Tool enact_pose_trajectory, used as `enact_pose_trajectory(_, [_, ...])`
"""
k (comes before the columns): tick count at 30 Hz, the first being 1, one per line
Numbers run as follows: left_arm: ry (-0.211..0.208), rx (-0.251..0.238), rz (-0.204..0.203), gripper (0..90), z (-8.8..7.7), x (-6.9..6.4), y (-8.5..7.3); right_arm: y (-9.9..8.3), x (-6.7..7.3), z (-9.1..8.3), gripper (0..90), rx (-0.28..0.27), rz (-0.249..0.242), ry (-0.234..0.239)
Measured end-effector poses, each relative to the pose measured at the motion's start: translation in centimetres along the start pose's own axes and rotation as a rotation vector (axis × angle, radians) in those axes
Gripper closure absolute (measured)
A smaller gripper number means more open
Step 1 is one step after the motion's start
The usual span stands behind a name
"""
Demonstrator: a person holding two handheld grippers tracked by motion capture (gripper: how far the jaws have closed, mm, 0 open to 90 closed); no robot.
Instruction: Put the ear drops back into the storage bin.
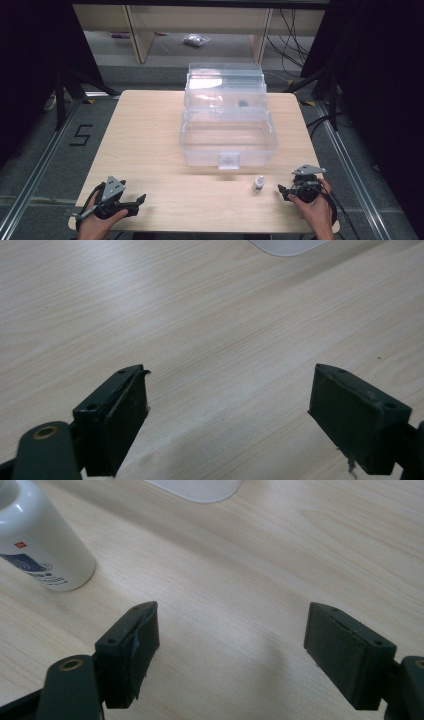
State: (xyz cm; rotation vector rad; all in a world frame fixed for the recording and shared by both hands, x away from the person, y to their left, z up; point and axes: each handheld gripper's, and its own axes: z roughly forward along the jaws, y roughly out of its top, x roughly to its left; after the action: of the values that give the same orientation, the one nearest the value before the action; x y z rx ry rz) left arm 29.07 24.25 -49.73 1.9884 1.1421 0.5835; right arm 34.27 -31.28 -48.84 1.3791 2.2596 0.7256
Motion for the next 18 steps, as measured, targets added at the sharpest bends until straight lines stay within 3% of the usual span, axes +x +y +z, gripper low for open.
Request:
enact_pose_trajectory(1, [0.0,0.0,0.0,15.0,0.0,0.0,0.0,-0.1,-0.2,0.1,22.7,-0.004,-0.03,-0.003])
enact_pose_trajectory(2, [0.001,-0.003,0.0,15.0,0.0,0.0,0.0,0.0,0.0,0.0,22.4,0.006,-0.005,0.003])
enact_pose_trajectory(6, [0.004,0.007,0.008,15.0,-0.1,0.1,0.0,0.2,0.1,-0.1,22.0,0.021,0.007,0.01])
enact_pose_trajectory(18, [-0.001,0.005,0.003,15.0,-0.1,0.0,0.0,1.1,0.4,-0.3,20.0,0.09,-0.03,0.046])
